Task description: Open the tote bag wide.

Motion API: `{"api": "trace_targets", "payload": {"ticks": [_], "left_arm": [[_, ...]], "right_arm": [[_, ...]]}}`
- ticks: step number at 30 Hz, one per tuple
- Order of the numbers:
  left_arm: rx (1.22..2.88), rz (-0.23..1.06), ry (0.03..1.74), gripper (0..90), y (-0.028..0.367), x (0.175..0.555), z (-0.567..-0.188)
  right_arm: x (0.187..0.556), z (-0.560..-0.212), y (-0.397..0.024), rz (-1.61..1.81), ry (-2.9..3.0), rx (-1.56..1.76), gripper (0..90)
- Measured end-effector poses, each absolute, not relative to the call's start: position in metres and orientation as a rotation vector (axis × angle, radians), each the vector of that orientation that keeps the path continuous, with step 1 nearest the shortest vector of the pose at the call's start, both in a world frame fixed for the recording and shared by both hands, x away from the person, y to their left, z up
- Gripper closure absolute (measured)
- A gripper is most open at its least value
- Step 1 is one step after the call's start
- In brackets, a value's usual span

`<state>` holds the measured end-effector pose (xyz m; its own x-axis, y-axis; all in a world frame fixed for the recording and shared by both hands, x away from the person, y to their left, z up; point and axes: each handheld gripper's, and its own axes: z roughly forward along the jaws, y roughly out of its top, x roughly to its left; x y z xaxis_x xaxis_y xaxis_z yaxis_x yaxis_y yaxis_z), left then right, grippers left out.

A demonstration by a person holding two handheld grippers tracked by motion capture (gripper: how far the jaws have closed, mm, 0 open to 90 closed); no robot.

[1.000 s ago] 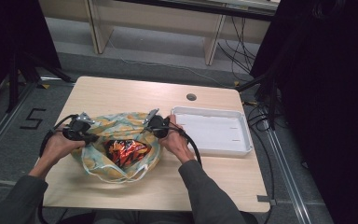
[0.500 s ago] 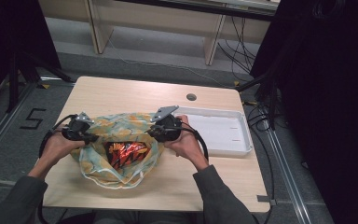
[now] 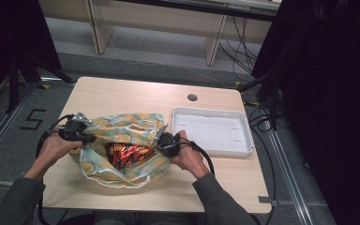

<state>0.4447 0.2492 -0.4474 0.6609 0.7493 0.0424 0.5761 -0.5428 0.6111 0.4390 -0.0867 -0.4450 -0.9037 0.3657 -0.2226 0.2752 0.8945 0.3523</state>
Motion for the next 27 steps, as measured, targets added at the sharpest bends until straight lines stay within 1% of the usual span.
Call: {"api": "trace_targets", "payload": {"ticks": [3,4,6,9,13,14,16,18,20,21,22,23,24,26,27], "left_arm": [[2.307,0.413,1.026,89.8,0.249,0.444,-0.449],[2.327,0.394,1.016,89.8,0.249,0.445,-0.449],[2.311,0.414,1.022,89.8,0.246,0.444,-0.453],[2.338,0.403,1.014,89.8,0.247,0.444,-0.454],[2.312,0.398,1.036,89.7,0.246,0.442,-0.452],[2.320,0.418,1.013,89.7,0.246,0.442,-0.451],[2.323,0.407,1.005,89.7,0.245,0.442,-0.450],[2.329,0.410,0.994,89.7,0.244,0.442,-0.449],[2.326,0.410,0.996,89.7,0.243,0.441,-0.448],[2.315,0.394,1.014,89.5,0.243,0.440,-0.448],[2.325,0.411,0.992,88.8,0.244,0.440,-0.446],[2.317,0.397,0.997,85.9,0.243,0.439,-0.445],[2.313,0.347,1.010,80.1,0.242,0.436,-0.442],[2.285,0.353,1.000,70.0,0.241,0.427,-0.432],[2.278,0.344,0.993,67.3,0.240,0.422,-0.425]], "right_arm": [[0.451,-0.463,-0.100,0.440,2.762,0.565,90.0],[0.453,-0.468,-0.102,0.437,2.773,0.568,90.0],[0.455,-0.478,-0.102,0.402,2.789,0.569,90.0],[0.456,-0.480,-0.100,0.402,2.796,0.562,90.0],[0.450,-0.460,-0.101,0.520,2.749,0.586,88.0],[0.447,-0.450,-0.100,0.590,2.728,0.569,87.7],[0.444,-0.437,-0.097,0.710,2.708,0.518,88.2],[0.440,-0.434,-0.090,0.792,2.713,0.483,88.5],[0.440,-0.435,-0.087,0.786,2.725,0.468,88.5],[0.440,-0.442,-0.079,0.751,2.764,0.431,88.6],[0.440,-0.443,-0.076,0.739,2.768,0.425,88.6],[0.442,-0.445,-0.074,0.725,2.767,0.397,88.6],[0.443,-0.446,-0.072,0.714,2.761,0.419,88.8],[0.445,-0.447,-0.070,0.709,2.760,0.424,89.0],[0.446,-0.447,-0.070,0.708,2.760,0.431,89.0]]}}
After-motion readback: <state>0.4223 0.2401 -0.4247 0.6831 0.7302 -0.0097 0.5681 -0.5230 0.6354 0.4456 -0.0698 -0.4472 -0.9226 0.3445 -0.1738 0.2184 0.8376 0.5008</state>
